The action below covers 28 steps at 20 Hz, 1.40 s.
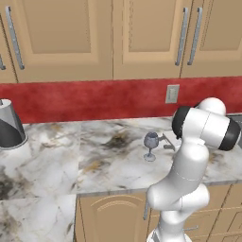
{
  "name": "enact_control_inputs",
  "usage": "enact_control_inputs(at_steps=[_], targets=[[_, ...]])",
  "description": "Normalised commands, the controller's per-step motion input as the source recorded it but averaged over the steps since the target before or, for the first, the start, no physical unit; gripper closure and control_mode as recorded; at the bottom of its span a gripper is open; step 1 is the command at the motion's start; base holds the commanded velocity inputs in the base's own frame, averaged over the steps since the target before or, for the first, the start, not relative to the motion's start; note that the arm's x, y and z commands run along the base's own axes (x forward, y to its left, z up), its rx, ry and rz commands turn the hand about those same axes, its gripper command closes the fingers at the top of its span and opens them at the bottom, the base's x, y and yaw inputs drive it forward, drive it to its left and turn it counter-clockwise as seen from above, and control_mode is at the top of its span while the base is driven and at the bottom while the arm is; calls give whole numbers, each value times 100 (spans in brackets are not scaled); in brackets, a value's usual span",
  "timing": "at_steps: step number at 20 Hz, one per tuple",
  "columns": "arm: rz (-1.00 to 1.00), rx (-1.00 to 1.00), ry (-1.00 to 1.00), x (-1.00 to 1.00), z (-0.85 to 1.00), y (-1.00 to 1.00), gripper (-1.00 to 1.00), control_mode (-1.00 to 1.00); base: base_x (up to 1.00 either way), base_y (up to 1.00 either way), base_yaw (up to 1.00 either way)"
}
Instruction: Retrieve the wine glasses from the counter and place one next to each plate.
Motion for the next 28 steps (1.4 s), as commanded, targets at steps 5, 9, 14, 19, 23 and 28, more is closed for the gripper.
enact_control_inputs(at_steps=[5, 9, 14, 19, 23, 28], targets=[[-2, -1, 0, 0, -8, 0, -100, -100, 0, 0, 0], [-2, 0, 0, 0, -24, 0, -100, -100, 0, 0, 0], [-2, 0, 0, 0, -28, 0, -100, -100, 0, 0, 0], [0, 0, 0, 6, -10, 0, -100, -100, 0, 0, 0], [0, 0, 0, 6, -3, 8, -100, -100, 0, 0, 0], [0, 0, 1, 11, -19, 18, -100, -100, 0, 0, 0]])
